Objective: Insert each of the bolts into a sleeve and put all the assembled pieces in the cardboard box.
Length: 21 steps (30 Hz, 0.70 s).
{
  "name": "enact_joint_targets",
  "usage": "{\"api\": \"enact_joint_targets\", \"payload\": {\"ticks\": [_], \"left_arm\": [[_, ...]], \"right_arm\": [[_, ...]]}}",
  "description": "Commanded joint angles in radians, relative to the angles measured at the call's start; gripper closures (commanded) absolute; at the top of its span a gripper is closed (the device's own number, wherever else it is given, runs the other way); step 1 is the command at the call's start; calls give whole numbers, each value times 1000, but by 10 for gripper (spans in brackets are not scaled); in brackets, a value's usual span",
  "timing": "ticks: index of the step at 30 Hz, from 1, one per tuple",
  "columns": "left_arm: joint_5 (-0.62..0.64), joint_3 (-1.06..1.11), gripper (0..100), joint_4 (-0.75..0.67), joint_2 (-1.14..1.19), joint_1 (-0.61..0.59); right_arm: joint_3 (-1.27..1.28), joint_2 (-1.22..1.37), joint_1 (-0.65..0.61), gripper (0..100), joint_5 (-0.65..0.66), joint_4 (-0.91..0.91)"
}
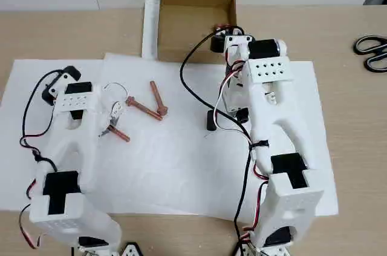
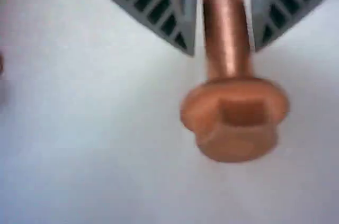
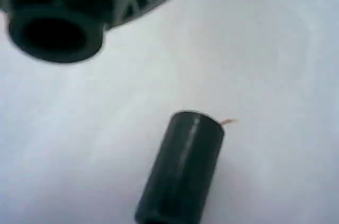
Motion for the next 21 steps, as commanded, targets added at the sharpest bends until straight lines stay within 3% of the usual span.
{"api": "enact_joint_targets", "payload": {"ticks": [1,21], "left_arm": [[26,-7,935,-25,-5,-5],[26,-1,935,-80,8,-48]], "right_arm": [[-14,-81,1,995,9,10],[-14,-81,2,995,9,10]]}}
